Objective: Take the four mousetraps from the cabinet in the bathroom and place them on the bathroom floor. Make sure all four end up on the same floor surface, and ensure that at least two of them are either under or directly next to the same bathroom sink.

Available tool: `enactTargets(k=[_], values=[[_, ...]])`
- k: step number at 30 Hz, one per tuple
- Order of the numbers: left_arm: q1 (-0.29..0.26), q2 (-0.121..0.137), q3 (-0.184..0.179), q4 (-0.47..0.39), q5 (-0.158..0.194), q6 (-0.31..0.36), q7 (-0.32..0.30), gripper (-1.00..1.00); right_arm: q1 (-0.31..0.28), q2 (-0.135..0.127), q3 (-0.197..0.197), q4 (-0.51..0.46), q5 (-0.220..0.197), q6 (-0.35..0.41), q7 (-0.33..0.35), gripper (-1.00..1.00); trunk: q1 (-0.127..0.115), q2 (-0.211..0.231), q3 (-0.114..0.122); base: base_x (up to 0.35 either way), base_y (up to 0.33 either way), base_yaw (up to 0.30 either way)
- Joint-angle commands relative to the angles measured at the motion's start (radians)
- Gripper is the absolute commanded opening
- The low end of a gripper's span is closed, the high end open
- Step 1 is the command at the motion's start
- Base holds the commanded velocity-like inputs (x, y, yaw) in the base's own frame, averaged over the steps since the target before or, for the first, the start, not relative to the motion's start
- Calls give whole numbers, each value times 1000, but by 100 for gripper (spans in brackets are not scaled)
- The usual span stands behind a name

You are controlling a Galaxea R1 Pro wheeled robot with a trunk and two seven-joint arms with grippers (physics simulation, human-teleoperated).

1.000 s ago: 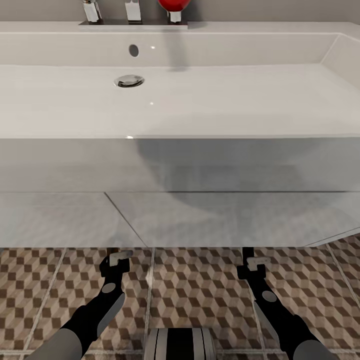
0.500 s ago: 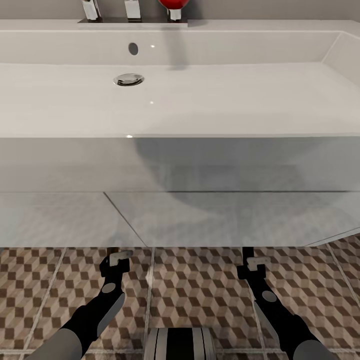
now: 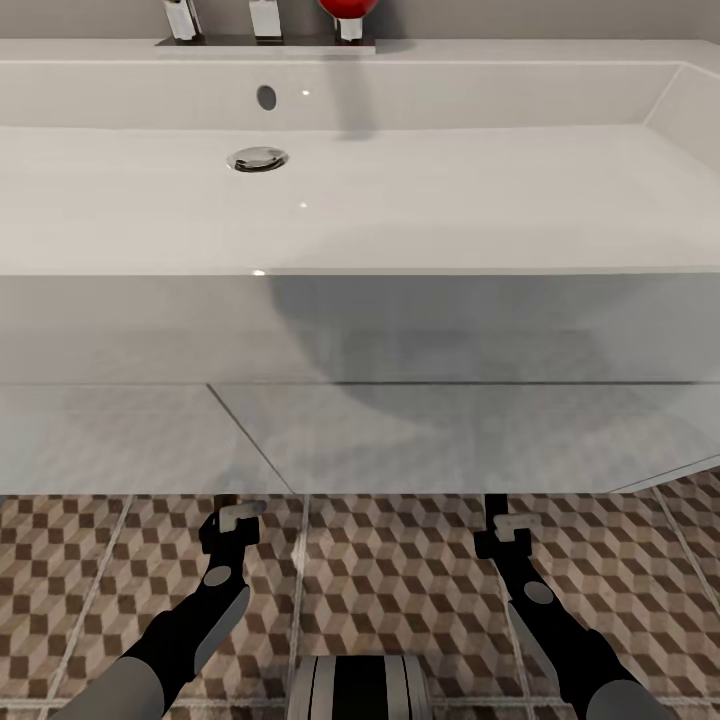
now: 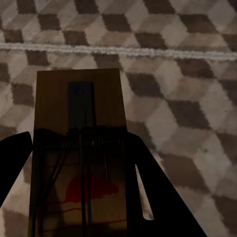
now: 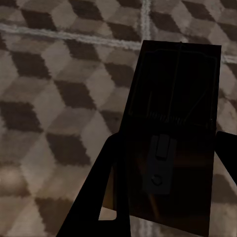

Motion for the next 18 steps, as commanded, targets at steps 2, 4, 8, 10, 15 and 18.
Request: enactTargets(k=[2, 4, 8, 10, 15, 18], values=[[-1, 1, -8, 0, 11, -6, 8, -100, -1, -2, 8, 0, -11, -4, -8, -100, 1, -1, -8, 0, 0, 0], [-1, 1, -8, 0, 11, -6, 8, -100, -1, -2, 8, 0, -11, -4, -9, -100, 2, -1, -16, 0, 0, 0], [-1, 1, -8, 0, 11, -6, 8, -100, -1, -2, 8, 1, -11, -4, -9, -100, 2, -1, -20, 0, 0, 0], [-1, 1, -8, 0, 12, -6, 8, -100, -1, -2, 8, 1, -11, -4, -9, -100, 2, -1, -20, 0, 0, 0], [-1, 1, -8, 0, 12, -6, 8, -100, -1, -2, 8, 3, -11, -6, -9, -100, 2, -1, -20, 0, 0, 0], [-1, 1, -8, 0, 12, -6, 8, -100, -1, -2, 8, 3, -11, -7, -9, -100, 2, -1, -20, 0, 0, 0]])
